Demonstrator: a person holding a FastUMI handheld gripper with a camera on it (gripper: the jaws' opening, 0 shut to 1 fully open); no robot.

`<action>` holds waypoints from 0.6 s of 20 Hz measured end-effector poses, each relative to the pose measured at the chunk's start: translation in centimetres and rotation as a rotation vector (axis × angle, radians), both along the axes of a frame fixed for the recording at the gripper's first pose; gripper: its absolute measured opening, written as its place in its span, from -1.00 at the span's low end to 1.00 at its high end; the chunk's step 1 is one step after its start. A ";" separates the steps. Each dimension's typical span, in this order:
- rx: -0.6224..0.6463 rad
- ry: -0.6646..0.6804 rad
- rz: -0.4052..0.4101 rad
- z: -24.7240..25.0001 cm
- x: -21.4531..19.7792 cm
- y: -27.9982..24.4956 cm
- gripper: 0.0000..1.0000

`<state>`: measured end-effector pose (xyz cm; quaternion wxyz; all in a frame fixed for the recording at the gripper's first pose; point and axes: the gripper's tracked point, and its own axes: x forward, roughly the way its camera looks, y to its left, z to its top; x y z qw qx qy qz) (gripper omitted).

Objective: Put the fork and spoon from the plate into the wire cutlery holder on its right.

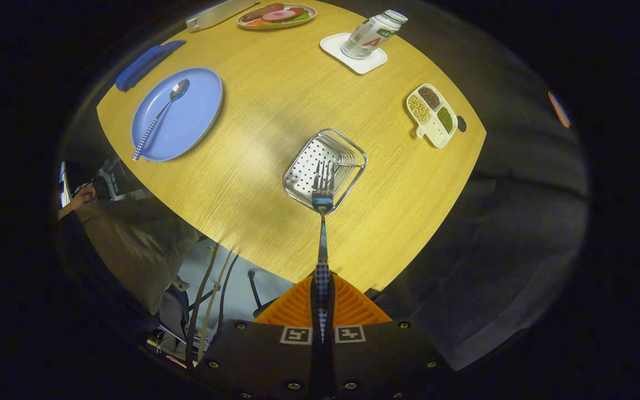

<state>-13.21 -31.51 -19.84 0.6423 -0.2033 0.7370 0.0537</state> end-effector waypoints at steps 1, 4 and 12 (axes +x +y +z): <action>-0.004 0.015 -0.003 -0.1 0.1 -0.3 -0.99; -0.012 0.039 0.001 -0.1 1.2 -0.8 -0.99; -0.023 0.130 0.021 -2.1 2.6 -0.7 -0.99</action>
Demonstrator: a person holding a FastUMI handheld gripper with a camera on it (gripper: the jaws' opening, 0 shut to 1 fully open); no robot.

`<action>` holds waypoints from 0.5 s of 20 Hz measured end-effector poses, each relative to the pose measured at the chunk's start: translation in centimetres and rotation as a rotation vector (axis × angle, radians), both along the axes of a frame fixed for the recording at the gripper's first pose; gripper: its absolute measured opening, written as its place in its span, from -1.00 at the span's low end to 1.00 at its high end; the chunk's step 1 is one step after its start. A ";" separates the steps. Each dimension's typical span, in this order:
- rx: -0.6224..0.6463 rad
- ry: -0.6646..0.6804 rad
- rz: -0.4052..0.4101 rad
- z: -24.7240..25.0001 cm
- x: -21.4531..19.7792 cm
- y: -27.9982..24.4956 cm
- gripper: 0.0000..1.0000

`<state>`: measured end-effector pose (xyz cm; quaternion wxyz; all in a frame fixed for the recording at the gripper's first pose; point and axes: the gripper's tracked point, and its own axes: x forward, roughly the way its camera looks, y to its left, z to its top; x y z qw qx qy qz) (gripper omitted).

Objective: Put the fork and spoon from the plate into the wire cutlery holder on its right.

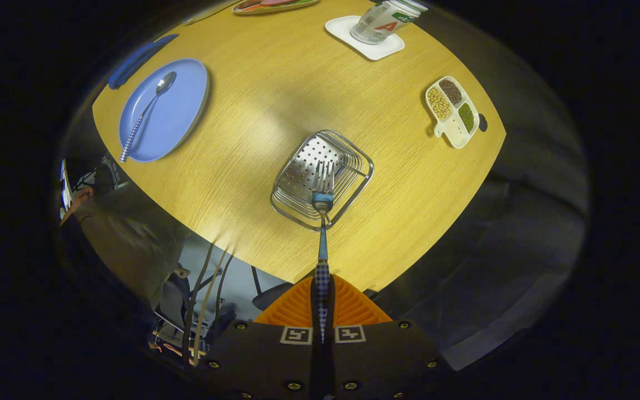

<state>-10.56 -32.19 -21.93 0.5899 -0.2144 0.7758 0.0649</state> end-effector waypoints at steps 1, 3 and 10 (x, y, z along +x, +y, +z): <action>-0.003 0.011 0.004 -0.5 0.0 -0.1 -0.99; 0.002 0.039 0.004 -1.2 0.1 0.0 -0.99; -0.021 0.088 0.023 -3.9 2.0 -0.1 -0.99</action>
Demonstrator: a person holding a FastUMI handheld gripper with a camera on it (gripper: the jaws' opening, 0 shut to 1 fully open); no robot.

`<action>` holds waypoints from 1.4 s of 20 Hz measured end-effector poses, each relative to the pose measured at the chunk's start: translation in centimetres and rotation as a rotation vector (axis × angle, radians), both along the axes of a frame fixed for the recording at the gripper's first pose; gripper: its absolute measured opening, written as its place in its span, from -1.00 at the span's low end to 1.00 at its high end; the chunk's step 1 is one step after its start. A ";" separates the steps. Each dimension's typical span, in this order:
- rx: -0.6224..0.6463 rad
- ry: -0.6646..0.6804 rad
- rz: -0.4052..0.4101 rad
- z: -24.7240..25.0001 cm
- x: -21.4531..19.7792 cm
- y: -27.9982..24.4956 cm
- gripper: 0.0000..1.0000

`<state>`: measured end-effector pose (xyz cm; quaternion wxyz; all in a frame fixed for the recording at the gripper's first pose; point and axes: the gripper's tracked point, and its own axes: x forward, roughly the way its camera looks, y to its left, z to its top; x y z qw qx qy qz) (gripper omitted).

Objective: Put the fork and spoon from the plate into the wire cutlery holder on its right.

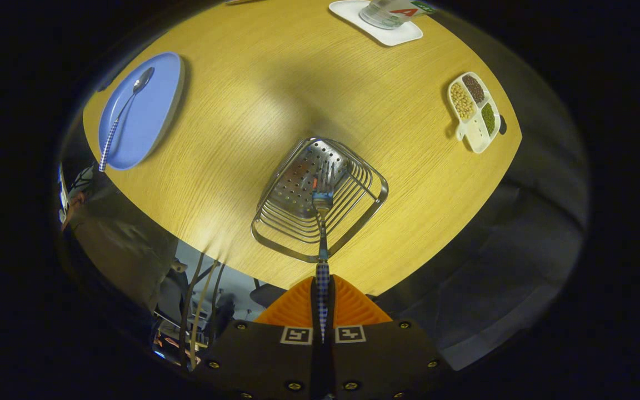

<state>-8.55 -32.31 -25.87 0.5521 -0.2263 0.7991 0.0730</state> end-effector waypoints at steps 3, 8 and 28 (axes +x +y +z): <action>-0.015 0.008 0.009 -0.6 0.5 0.2 -0.99; -0.040 0.027 0.040 -0.9 1.1 0.1 -0.99; 0.121 -0.397 -0.265 6.8 0.4 3.9 -0.50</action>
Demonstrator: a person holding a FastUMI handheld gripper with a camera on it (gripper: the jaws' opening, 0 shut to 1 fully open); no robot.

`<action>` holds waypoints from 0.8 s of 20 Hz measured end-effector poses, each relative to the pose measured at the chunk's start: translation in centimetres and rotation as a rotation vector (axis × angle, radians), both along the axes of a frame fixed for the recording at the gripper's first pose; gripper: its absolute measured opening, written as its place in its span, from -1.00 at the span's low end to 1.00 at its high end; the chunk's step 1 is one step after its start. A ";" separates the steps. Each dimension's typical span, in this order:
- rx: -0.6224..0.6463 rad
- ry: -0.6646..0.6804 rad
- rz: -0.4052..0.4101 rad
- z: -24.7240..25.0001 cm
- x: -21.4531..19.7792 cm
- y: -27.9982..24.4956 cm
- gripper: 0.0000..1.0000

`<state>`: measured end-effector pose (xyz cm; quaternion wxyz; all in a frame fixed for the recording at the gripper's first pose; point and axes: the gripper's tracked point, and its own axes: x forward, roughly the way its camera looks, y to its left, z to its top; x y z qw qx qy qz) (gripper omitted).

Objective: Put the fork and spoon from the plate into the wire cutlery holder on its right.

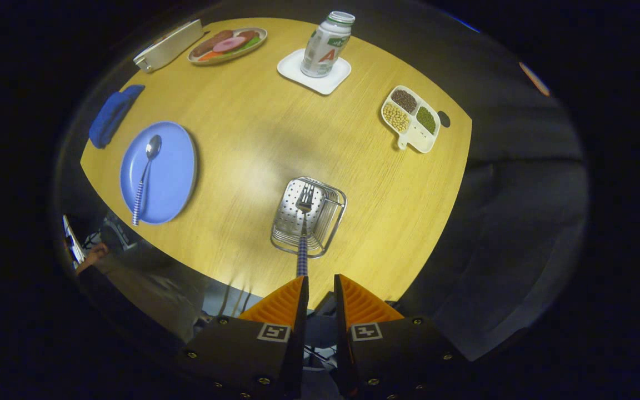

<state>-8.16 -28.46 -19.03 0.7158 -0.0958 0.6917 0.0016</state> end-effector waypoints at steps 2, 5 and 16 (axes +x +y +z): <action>0.069 -0.066 -0.035 0.7 -0.3 2.7 -0.49; 0.143 -0.135 -0.061 1.1 -0.9 6.4 -0.50; 0.328 -0.196 -0.074 -2.7 -2.3 20.4 -0.50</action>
